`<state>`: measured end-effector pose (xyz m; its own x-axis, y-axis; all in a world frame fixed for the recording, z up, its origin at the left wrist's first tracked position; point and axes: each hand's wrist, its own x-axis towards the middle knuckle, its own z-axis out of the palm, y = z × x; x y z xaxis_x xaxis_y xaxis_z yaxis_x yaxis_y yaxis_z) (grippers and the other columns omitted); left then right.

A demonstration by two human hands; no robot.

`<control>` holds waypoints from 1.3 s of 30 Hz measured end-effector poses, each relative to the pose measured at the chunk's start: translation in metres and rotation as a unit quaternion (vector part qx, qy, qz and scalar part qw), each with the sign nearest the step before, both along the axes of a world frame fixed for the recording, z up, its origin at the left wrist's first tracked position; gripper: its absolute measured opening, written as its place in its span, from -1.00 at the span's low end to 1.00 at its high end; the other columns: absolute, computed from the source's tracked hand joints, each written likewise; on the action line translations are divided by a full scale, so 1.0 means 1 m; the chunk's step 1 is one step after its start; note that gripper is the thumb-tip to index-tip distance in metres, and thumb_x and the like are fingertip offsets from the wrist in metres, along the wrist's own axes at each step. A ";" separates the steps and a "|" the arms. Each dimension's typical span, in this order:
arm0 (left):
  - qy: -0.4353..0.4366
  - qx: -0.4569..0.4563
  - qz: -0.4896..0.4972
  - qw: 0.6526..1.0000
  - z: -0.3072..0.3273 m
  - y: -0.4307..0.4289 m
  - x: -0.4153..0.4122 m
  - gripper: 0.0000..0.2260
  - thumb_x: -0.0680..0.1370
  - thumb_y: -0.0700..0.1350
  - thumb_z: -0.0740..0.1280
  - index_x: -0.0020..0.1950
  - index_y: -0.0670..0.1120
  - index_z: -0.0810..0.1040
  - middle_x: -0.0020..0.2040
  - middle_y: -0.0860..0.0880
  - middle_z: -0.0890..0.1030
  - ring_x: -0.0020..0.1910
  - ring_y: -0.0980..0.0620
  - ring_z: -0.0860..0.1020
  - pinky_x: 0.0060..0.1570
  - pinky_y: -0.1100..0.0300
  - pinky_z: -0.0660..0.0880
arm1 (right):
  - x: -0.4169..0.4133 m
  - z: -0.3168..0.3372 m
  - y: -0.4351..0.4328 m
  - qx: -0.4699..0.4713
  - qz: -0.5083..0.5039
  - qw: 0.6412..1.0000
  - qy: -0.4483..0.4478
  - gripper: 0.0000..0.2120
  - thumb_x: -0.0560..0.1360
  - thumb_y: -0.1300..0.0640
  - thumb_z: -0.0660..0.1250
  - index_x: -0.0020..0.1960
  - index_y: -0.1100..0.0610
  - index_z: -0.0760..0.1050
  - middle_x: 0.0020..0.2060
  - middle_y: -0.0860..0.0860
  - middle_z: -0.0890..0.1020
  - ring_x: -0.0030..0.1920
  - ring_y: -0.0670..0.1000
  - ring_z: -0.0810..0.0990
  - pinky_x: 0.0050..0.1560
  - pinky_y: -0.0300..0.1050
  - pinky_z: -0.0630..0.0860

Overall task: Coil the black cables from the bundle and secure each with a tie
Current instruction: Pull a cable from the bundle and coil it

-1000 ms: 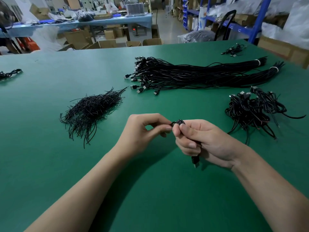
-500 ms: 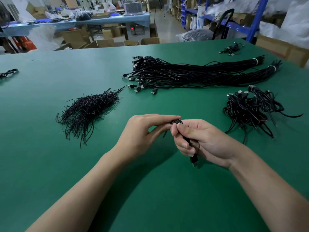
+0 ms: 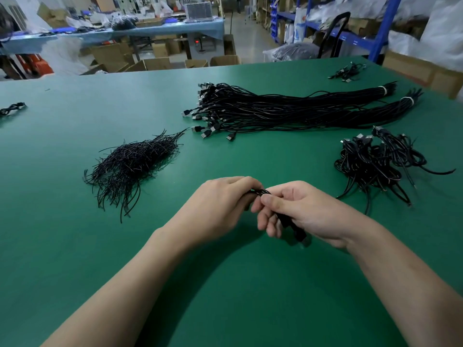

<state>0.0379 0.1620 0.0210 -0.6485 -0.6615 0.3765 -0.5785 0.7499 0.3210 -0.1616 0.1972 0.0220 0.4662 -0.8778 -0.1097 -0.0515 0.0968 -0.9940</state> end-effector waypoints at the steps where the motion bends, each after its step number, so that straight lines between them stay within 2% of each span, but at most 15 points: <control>1: -0.020 0.002 0.003 1.000 0.000 0.000 0.000 -0.81 0.66 -0.12 0.17 0.19 -0.07 0.53 -0.09 0.12 0.61 -0.13 0.00 0.56 -0.09 0.05 0.52 | 0.003 -0.001 0.000 -0.019 -0.016 1.000 0.019 -0.77 0.68 0.18 0.19 0.00 0.27 0.55 -0.27 0.13 0.69 -0.33 0.01 0.62 -0.29 -0.22 0.54; 4: -0.073 0.004 -0.012 0.997 0.002 -0.001 0.002 -0.72 0.58 -0.07 0.05 0.22 -0.08 0.42 -0.16 0.22 0.44 -0.18 0.06 0.44 -0.13 0.18 0.42 | 0.012 -0.003 0.001 -0.061 -0.049 0.996 0.052 -0.76 0.70 0.23 0.15 -0.02 0.29 0.54 -0.27 0.16 0.70 -0.34 0.06 0.65 -0.30 -0.18 0.55; 6: -0.084 0.000 -0.028 0.996 0.005 -0.002 0.004 -0.65 0.53 -0.03 -0.01 0.22 -0.08 0.40 -0.16 0.24 0.41 -0.18 0.09 0.41 -0.15 0.24 0.36 | 0.014 -0.002 0.001 -0.076 -0.056 0.993 0.066 -0.76 0.70 0.23 0.15 -0.03 0.29 0.53 -0.26 0.19 0.70 -0.33 0.09 0.66 -0.29 -0.16 0.56; 10: -0.082 -0.006 -0.034 0.996 0.004 -0.002 0.004 -0.83 0.66 -0.17 0.11 0.23 -0.10 0.40 -0.13 0.13 0.51 -0.15 0.05 0.45 -0.12 0.19 0.41 | 0.006 0.003 0.001 -0.045 -0.039 0.997 0.050 -0.76 0.69 0.20 0.20 -0.03 0.30 0.55 -0.23 0.19 0.72 -0.26 0.11 0.70 -0.27 -0.19 0.57; 13: -0.055 -0.012 -0.044 0.997 0.003 0.001 0.000 -0.87 0.68 -0.15 0.11 0.18 -0.11 0.40 -0.13 0.03 0.56 -0.15 0.00 0.48 -0.13 0.16 0.41 | -0.003 0.009 0.003 0.000 -0.028 1.000 0.004 -0.76 0.66 0.17 0.24 -0.02 0.30 0.59 -0.20 0.22 0.72 -0.23 0.11 0.71 -0.25 -0.21 0.58; 15: -0.055 -0.004 -0.048 0.997 0.002 0.001 -0.002 -0.89 0.69 -0.15 0.11 0.15 -0.11 0.39 -0.13 0.02 0.56 -0.15 0.00 0.48 -0.13 0.14 0.41 | -0.004 0.008 0.003 0.000 -0.043 0.999 0.021 -0.76 0.66 0.18 0.25 -0.03 0.32 0.59 -0.20 0.22 0.72 -0.20 0.13 0.73 -0.24 -0.21 0.59; 18: -0.067 0.014 -0.044 0.997 -0.001 -0.002 0.002 -0.89 0.70 -0.14 0.10 0.14 -0.12 0.39 -0.10 0.03 0.57 -0.13 -0.03 0.50 -0.08 0.08 0.45 | 0.005 0.003 0.000 -0.064 -0.076 0.990 0.098 -0.78 0.67 0.23 0.24 -0.07 0.31 0.58 -0.23 0.19 0.72 -0.20 0.13 0.74 -0.21 -0.15 0.63; 21: -0.067 0.007 -0.036 0.997 -0.002 -0.004 0.004 -0.86 0.72 -0.11 0.07 0.13 -0.13 0.37 -0.09 0.00 0.59 -0.12 -0.06 0.51 -0.07 0.02 0.46 | 0.010 -0.001 0.000 -0.160 -0.115 0.964 0.180 -0.80 0.63 0.24 0.29 -0.12 0.24 0.61 -0.28 0.11 0.71 -0.27 0.03 0.73 -0.20 -0.15 0.63; 23: -0.056 -0.009 -0.027 0.998 -0.001 -0.004 0.004 -0.85 0.72 -0.08 0.05 0.11 -0.11 0.36 -0.12 -0.02 0.58 -0.13 -0.07 0.50 -0.09 0.02 0.44 | 0.010 -0.001 -0.002 -0.190 -0.141 0.955 0.177 -0.83 0.61 0.24 0.33 -0.13 0.20 0.63 -0.29 0.08 0.70 -0.30 0.00 0.71 -0.21 -0.17 0.62; 26: -0.043 -0.025 -0.015 0.999 -0.002 -0.005 0.003 -0.84 0.72 -0.04 0.05 0.08 -0.10 0.33 -0.19 -0.03 0.54 -0.22 -0.02 0.40 -0.16 0.06 0.38 | 0.002 0.000 -0.004 -0.187 -0.201 0.951 0.141 -0.92 0.54 0.17 0.44 -0.14 0.11 0.65 -0.29 0.04 0.72 -0.28 0.01 0.72 -0.19 -0.18 0.62; 30: 0.004 0.071 -0.010 0.997 -0.009 0.001 0.002 -0.87 0.73 -0.03 0.06 0.06 -0.05 0.30 -0.27 -0.02 0.45 -0.27 -0.05 0.36 -0.20 0.00 0.34 | -0.005 -0.004 -0.005 -0.177 -0.197 0.946 0.187 -0.90 0.53 0.03 0.46 -0.16 -0.02 0.64 -0.29 0.00 0.71 -0.25 0.03 0.68 -0.12 -0.02 0.57; 33: 0.066 0.141 -0.005 0.988 -0.012 0.003 -0.001 -0.88 0.73 -0.06 0.07 0.03 -0.04 0.32 -0.28 -0.06 0.43 -0.26 -0.09 0.38 -0.21 -0.03 0.37 | -0.004 -0.008 -0.007 -0.195 -0.189 0.938 0.217 -0.82 0.57 -0.05 0.37 -0.15 -0.02 0.62 -0.25 -0.04 0.69 -0.28 -0.11 0.57 -0.17 -0.10 0.47; 35: 0.103 0.162 0.005 0.981 -0.013 0.002 -0.002 -0.87 0.73 -0.10 0.09 0.03 -0.07 0.35 -0.29 -0.06 0.44 -0.28 -0.06 0.36 -0.23 0.02 0.36 | -0.001 -0.009 -0.006 -0.202 -0.165 0.935 0.240 -0.73 0.64 -0.09 0.26 -0.14 -0.02 0.61 -0.25 -0.09 0.68 -0.30 -0.18 0.54 -0.21 -0.19 0.44; 36: 0.121 0.172 0.008 0.978 -0.013 0.001 -0.002 -0.87 0.73 -0.12 0.09 0.02 -0.09 0.35 -0.31 0.01 0.42 -0.30 -0.02 0.34 -0.25 0.09 0.33 | 0.001 -0.010 -0.005 -0.202 -0.151 0.935 0.251 -0.70 0.66 -0.09 0.20 -0.13 -0.01 0.60 -0.24 -0.08 0.67 -0.28 -0.14 0.57 -0.19 -0.17 0.47; 39: 0.157 0.200 0.006 0.967 -0.013 0.000 -0.001 -0.84 0.72 -0.10 0.09 0.00 -0.11 0.35 -0.35 0.13 0.35 -0.32 0.05 0.27 -0.25 0.17 0.27 | 0.002 -0.014 -0.004 -0.198 -0.118 0.928 0.293 -0.63 0.68 -0.14 0.09 -0.06 0.04 0.56 -0.20 0.04 0.68 -0.17 0.08 0.62 -0.05 0.09 0.55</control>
